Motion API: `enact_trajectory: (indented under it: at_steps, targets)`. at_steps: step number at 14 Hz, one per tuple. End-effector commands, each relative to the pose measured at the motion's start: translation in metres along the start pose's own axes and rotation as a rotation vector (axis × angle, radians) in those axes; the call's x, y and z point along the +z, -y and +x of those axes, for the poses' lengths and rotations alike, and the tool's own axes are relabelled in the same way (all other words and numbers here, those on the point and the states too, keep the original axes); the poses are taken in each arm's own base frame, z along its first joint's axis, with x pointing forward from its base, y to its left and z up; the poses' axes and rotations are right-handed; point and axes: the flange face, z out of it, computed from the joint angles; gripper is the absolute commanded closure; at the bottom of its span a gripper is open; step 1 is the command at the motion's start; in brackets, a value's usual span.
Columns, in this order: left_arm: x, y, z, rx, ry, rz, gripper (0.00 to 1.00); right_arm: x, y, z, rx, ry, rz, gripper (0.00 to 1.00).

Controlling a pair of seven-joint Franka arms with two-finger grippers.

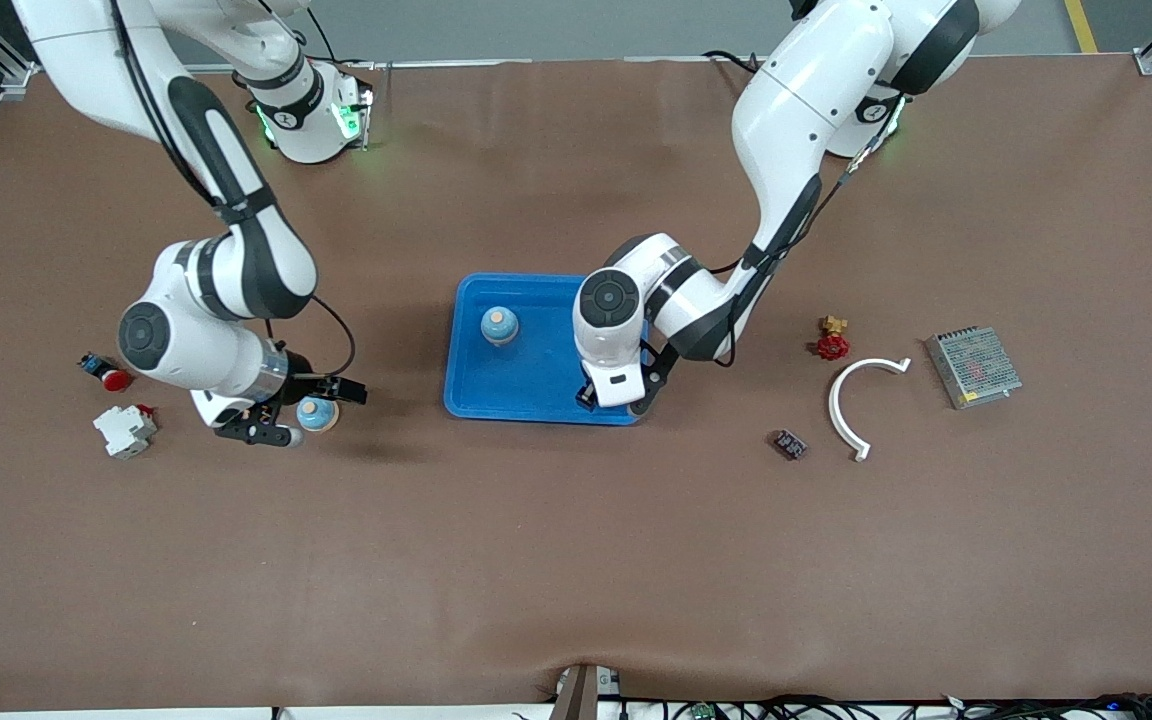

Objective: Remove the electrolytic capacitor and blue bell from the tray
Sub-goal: 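Lower and release the capacitor while the right gripper releases the bell, then grasp the second capacitor with the left gripper while the right gripper grasps the bell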

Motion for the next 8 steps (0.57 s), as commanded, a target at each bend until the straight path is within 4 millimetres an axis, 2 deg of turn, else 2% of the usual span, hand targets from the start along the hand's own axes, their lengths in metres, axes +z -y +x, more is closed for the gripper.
enact_trajectory:
  at_steps: [1,3,5,6,7,8]
  targets:
    - [-0.002,-0.001,-0.007,-0.007,0.003,-0.008,0.22,-0.003,0.042,-0.034,0.076,-0.010,-0.025,0.00]
    - [0.003,0.000,-0.006,-0.005,0.001,-0.001,0.38,0.001,0.064,-0.060,0.099,-0.035,-0.022,0.00]
    - [0.011,0.002,-0.005,-0.003,-0.001,0.010,0.66,0.009,0.087,-0.085,0.122,-0.050,-0.020,0.00]
    - [0.010,0.002,-0.005,0.006,-0.007,0.013,0.89,0.017,0.099,-0.100,0.128,-0.059,-0.019,0.00]
    - [0.004,0.003,-0.008,0.015,-0.018,0.020,1.00,0.025,0.111,-0.117,0.126,-0.069,-0.018,0.00]
    - [-0.005,0.005,-0.006,0.022,-0.039,0.054,1.00,0.031,0.118,-0.126,0.134,-0.077,-0.016,0.00]
